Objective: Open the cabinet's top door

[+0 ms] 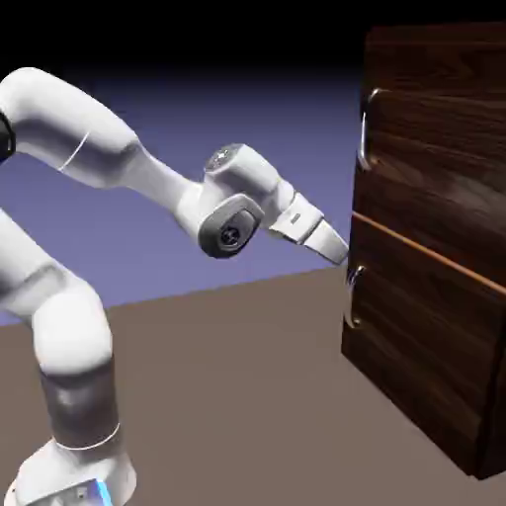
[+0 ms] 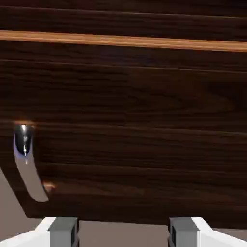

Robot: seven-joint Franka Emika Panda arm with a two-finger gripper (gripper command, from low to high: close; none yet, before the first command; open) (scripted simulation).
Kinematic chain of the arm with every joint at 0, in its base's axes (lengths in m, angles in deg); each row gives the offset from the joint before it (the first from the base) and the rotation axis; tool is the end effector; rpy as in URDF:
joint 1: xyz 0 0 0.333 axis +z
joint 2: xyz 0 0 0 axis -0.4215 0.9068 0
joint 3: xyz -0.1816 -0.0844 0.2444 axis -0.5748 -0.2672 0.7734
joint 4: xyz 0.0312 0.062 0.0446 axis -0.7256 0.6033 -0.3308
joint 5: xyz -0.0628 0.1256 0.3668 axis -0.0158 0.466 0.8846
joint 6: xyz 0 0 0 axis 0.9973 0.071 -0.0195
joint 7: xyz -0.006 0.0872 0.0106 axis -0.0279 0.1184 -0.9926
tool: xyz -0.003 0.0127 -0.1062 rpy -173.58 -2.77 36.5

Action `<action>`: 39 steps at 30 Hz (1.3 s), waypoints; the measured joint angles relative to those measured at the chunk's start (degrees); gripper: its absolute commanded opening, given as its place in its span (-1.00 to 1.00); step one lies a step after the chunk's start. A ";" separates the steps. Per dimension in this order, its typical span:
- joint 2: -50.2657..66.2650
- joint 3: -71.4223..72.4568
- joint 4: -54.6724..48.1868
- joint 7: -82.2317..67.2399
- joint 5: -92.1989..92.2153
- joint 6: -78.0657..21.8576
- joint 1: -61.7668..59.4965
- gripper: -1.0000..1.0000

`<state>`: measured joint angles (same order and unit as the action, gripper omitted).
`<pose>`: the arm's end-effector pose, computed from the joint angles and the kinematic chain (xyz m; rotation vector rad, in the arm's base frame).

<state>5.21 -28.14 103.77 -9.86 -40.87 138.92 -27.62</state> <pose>0.3913 -0.0035 0.4831 -2.3058 1.1478 -1.0465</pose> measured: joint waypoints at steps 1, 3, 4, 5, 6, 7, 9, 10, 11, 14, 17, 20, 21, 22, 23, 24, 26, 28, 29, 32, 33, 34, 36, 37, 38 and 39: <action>-0.55 1.23 -0.70 1.86 2.49 -0.15 -1.25 0.00; -1.64 3.70 -2.11 5.58 7.48 -0.46 -3.76 0.00; -2.18 4.93 -2.81 7.45 9.97 -0.61 -5.01 0.00; -2.73 6.16 -3.52 9.31 12.46 -0.76 -6.26 0.00; -3.27 7.39 -4.22 11.17 14.95 -0.91 -7.52 0.00; -3.82 8.63 -4.92 13.03 17.45 -1.07 -8.77 0.00; -4.91 11.09 -6.33 16.75 22.43 -1.37 -11.28 0.00; -5.45 12.32 -7.03 18.62 24.92 -1.52 -12.53 0.00; -6.00 13.56 -7.74 20.48 27.41 -1.67 -13.78 0.00; -7.64 17.25 -9.85 26.06 34.89 -2.13 -17.54 0.00; -9.27 20.95 -11.96 31.65 42.37 -2.59 -21.30 0.00; -10.91 24.65 -14.07 37.23 49.84 -3.04 -25.06 0.00; -11.45 25.88 -14.77 39.09 52.34 -3.20 -26.31 0.00; -12.00 27.11 -15.47 40.96 54.83 -3.35 -27.56 0.00; -12.55 28.34 -16.18 42.82 57.32 -3.50 -28.82 0.00; -13.09 29.57 -16.88 44.68 59.81 -3.65 -30.07 0.00; -14.18 32.04 -18.29 48.40 64.80 -3.96 -32.57 0.00; -15.27 34.50 -19.69 52.13 69.78 -4.26 -35.08 0.00; -15.82 35.74 -20.40 53.99 72.27 -4.41 -36.33 0.00; -17.45 39.43 -22.51 59.57 79.75 -4.87 -40.09 0.00; -18.00 40.67 -23.21 61.43 82.24 -5.02 -41.34 0.00; -18.55 41.90 -23.91 63.30 84.74 -5.17 -42.60 0.00; -19.64 44.36 -25.32 67.02 89.72 -5.48 -45.10 0.00; -20.18 45.59 -26.02 68.88 92.21 -5.63 -46.35 0.00; -20.73 46.83 -26.73 70.74 94.70 -5.78 -47.61 0.00; -21.27 48.06 -27.43 72.60 97.20 -5.93 -48.86 0.00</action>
<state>-16.07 19.92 76.34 62.74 56.33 132.99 -76.48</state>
